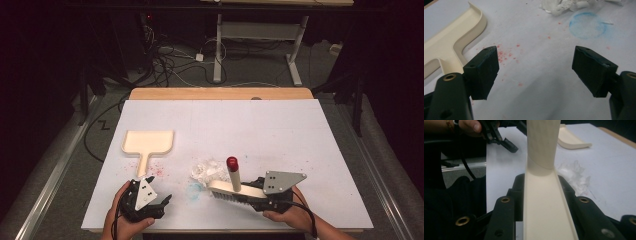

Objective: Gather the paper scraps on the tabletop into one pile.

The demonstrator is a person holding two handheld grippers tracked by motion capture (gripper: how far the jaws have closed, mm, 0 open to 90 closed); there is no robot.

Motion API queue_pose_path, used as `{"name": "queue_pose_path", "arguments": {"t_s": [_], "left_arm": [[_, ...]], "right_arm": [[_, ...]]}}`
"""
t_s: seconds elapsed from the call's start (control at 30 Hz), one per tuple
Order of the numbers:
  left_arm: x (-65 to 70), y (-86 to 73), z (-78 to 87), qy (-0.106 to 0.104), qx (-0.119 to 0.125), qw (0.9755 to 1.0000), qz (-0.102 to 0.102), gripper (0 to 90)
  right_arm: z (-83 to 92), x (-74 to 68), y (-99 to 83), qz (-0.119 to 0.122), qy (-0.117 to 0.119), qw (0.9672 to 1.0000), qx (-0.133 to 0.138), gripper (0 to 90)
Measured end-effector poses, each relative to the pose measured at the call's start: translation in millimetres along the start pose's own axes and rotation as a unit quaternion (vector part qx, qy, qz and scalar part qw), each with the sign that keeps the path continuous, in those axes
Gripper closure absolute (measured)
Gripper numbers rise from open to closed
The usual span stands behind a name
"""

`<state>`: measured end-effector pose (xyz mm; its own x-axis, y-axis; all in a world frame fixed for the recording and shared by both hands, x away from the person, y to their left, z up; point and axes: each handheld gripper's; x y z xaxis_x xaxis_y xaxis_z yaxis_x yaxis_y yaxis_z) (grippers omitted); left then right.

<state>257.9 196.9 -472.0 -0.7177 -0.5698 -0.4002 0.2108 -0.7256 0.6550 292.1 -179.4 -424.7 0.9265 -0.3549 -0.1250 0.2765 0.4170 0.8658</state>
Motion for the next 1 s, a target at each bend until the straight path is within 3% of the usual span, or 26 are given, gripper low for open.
{"name": "queue_pose_path", "arguments": {"t_s": [0.13,0.27,0.43,0.73,1.0], "left_arm": [[0.1,-0.2,-1.3,-0.002,0.0,1.0,0.0,20.6],[0.1,-0.1,-1.2,-0.003,0.0,1.0,-0.003,20.6],[-0.4,-1.4,-0.5,-0.004,-0.003,1.0,-0.003,20.6],[-0.2,-3.0,2.1,0.002,-0.002,1.0,0.0,20.6],[0.8,-0.2,1.0,0.004,-0.002,1.0,-0.003,20.6]], "right_arm": [[-12.2,5.0,-2.6,0.007,-0.016,0.9998,-0.009,67.7],[-21.7,17.0,4.8,-0.002,-0.04,0.9992,0.006,67.7],[-24.4,20.9,10.5,-0.014,-0.032,0.999,0.028,67.7],[6.5,11.2,13.5,-0.02,-0.019,0.999,0.037,67.6],[46.2,10.4,5.6,-0.028,-0.034,0.9987,0.025,67.6]]}}
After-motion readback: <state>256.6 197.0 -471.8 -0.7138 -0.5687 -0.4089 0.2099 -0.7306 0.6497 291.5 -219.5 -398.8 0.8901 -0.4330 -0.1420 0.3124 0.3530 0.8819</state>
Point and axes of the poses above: each handheld gripper's, and its own axes: z roughly backward along the jaws, y roughly out of its top, x roughly to its right, and after that the axes turned 13 degrees about -z, right-handed
